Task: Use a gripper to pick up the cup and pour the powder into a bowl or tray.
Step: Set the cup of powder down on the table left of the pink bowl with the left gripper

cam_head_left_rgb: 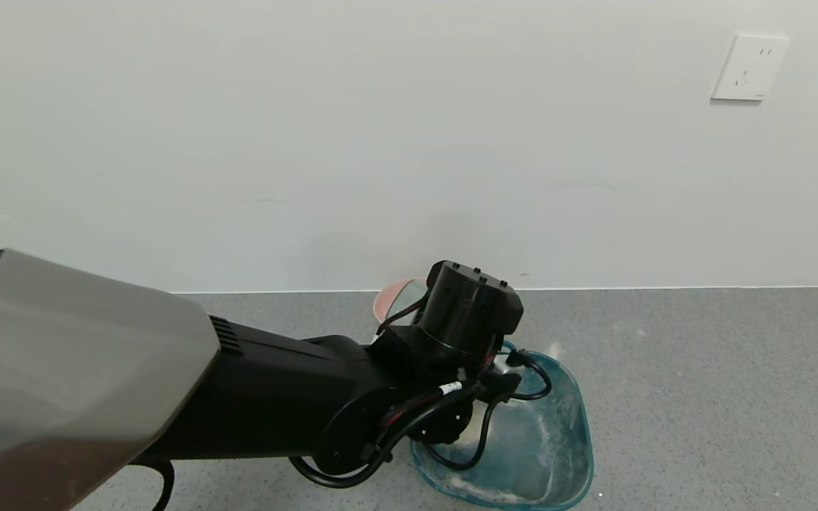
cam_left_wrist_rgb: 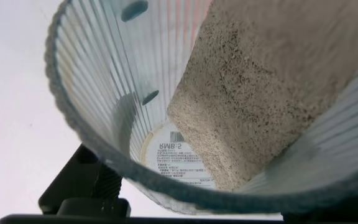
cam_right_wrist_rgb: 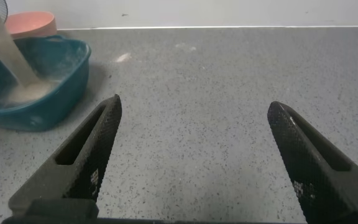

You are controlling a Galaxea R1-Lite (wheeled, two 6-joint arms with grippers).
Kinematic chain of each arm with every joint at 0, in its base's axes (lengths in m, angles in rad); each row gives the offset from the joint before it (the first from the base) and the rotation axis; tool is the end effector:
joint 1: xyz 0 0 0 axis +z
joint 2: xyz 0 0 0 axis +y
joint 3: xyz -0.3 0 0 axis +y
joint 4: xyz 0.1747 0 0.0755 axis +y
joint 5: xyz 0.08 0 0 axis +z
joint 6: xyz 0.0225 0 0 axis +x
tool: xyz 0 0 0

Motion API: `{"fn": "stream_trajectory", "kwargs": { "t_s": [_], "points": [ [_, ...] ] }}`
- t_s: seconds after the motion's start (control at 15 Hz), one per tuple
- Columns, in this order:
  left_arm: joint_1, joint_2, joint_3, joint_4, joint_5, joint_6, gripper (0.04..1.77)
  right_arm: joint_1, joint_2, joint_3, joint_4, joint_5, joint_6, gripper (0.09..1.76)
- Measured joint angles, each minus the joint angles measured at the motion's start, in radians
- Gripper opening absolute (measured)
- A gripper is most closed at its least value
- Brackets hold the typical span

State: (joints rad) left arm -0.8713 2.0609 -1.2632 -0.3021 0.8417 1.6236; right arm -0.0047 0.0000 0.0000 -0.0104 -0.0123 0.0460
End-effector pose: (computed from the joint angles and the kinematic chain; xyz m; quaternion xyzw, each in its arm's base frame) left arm 0.2709 -0.2959 0.1472 0.8308 0.1002 -0.1264 0.5326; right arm -0.0228 -0.0002 0.0766 0.0230 -0.0054 -0.0084 0.9997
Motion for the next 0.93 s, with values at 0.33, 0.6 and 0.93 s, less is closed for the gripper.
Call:
{"fn": "stream_trajectory", "kwargs": {
  "t_s": [0.33,0.6,0.93],
  "points": [
    [0.000,0.003,0.003,-0.003,0.000,-0.002,1.32,0.000,0.000,0.000,0.000,0.000,0.000,1.71],
    [0.000,0.000,0.009,-0.005,0.000,-0.011,1.32,0.000,0.000,0.000,0.000,0.000,0.000,1.71],
    [0.006,-0.009,0.021,-0.044,-0.015,-0.042,1.32,0.000,0.000,0.000,0.000,0.000,0.000,1.71]
  ]
}}
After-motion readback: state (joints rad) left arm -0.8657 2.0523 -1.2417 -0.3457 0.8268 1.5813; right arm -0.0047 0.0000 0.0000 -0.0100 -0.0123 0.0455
